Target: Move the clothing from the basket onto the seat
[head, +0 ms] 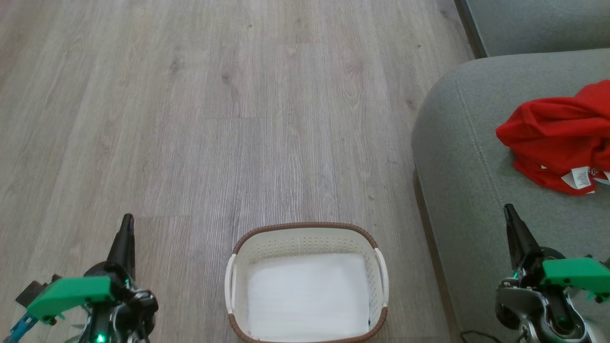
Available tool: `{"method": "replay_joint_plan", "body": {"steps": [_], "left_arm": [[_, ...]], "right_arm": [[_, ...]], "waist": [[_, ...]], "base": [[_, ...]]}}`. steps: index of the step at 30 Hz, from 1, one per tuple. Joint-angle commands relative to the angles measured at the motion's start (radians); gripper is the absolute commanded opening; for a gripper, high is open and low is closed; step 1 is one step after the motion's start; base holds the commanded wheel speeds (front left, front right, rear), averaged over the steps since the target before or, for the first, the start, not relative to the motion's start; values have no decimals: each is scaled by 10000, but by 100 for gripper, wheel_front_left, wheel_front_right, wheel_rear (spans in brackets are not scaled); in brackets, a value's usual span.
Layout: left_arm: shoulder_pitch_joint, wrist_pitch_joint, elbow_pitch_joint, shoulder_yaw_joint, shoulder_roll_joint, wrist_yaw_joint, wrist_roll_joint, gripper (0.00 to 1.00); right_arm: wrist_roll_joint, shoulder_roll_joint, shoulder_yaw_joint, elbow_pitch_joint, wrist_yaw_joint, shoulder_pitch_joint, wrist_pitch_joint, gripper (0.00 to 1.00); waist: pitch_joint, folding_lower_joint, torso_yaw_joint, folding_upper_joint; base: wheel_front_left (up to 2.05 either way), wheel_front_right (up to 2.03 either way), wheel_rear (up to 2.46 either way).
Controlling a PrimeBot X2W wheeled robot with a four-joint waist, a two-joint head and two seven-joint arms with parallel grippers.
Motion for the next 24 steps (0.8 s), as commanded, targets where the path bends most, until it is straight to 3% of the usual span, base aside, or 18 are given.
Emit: {"method": "replay_joint_plan", "body": {"steps": [1,24], "left_arm": [[-483,78,-363,368,54,-65,-22,0],[-483,78,-364,367,54,-65,-23,0]], "right_arm": [[24,36,177,-332,-2,-491,68,0],[-3,58,145,-331,-2,-494,93,0]], "waist": [[0,0,1,-1],[0,0,1,-1]], "base": [[0,0,0],[0,0,0]]}}
